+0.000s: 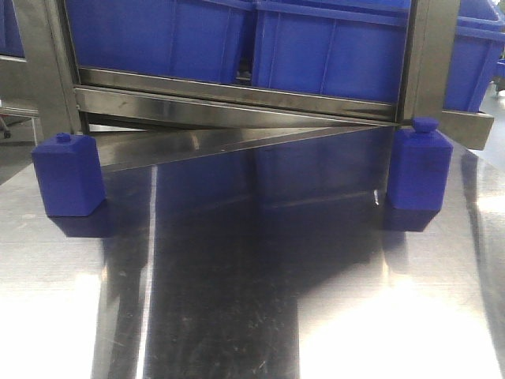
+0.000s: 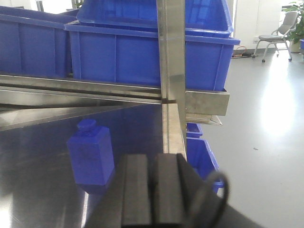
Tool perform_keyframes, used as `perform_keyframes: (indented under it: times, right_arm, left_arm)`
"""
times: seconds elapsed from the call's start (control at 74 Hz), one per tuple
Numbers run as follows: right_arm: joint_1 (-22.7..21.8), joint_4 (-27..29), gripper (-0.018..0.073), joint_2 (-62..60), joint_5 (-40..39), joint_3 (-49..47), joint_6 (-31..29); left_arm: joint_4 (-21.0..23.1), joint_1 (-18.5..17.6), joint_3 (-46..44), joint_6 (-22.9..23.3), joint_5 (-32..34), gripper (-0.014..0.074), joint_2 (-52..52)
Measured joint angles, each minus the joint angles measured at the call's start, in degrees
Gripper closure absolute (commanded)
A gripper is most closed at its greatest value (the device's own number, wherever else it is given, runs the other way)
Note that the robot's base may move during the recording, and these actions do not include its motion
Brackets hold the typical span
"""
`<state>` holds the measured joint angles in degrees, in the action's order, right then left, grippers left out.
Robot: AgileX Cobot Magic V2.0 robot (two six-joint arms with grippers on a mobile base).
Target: Pick and sort blue part to right shelf
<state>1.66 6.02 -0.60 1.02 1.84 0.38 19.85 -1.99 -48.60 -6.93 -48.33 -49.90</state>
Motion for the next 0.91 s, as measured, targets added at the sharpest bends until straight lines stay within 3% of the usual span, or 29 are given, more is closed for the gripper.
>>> perform_keyframes:
  times: [0.203,0.446,0.568,0.77,0.905]
  right_arm:
    - [0.0,0.0,0.0501,0.0,0.0,0.0,0.0]
    - [0.0,0.0,0.0501,0.0,0.0,0.0,0.0]
    - [0.0,0.0,0.0501,0.0,0.0,0.0,0.0]
    - [0.0,0.0,0.0501,0.0,0.0,0.0,0.0]
    - [0.0,0.0,0.0501,0.0,0.0,0.0,0.0]
  left_arm:
    - [1.5,-0.3,-8.7,-0.5,-2.6,-0.0045,-13.2]
    - [1.4,-6.3,-21.6,-0.6,-6.7,-0.0045,-29.4]
    - [-1.0,-8.8,-25.8,0.2,-7.6,-0.0045,-35.9]
    - [-8.2,-10.9,-29.1,6.3,-8.1,-0.0045,-42.6]
    - [-9.4,-11.1,-29.2,6.9,-8.0,-0.0045,-45.7]
